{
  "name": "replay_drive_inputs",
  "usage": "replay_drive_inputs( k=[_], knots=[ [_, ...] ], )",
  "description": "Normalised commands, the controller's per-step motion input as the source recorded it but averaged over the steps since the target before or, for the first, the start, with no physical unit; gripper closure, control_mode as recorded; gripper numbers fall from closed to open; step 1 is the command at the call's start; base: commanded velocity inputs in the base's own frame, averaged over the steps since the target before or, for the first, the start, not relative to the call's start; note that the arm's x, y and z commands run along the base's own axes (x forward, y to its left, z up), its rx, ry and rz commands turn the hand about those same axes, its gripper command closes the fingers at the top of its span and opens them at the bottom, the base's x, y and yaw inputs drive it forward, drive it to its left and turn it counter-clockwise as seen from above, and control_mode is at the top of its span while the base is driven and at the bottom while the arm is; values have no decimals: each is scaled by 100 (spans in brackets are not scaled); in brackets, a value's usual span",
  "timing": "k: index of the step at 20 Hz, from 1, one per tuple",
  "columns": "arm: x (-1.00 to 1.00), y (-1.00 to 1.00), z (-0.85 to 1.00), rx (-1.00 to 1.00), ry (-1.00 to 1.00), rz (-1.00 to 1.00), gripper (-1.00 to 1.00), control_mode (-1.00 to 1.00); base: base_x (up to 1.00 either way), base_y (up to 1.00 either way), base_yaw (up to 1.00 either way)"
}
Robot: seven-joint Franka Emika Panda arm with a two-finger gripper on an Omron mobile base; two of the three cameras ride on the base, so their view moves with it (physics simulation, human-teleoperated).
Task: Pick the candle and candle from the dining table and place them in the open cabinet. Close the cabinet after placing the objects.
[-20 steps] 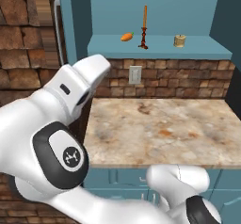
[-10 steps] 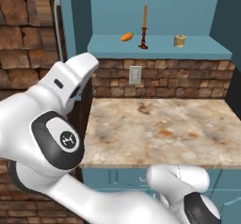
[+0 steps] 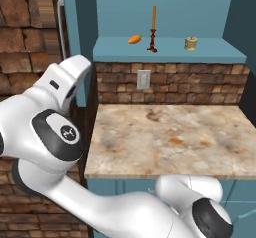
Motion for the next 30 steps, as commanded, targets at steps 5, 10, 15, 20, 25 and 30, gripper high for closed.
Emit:
replay_drive_inputs(
  k=[5, 10, 15, 20, 25, 30],
  knots=[
    [31, 28, -13, 0, 2, 9, -100, -100, 0, 0, 0],
    [34, 20, -9, 0, 1, 9, -100, -100, 0, 0, 0],
    [25, 11, -1, 0, 0, 7, -100, -100, 0, 0, 0],
    [29, 0, 0, 0, 0, 6, -100, -100, 0, 0, 0],
    [34, -21, 0, 0, 0, 5, -100, -100, 0, 0, 0],
    [72, -74, 0, 4, 0, 5, -100, -100, 0, 0, 0]
  ],
)
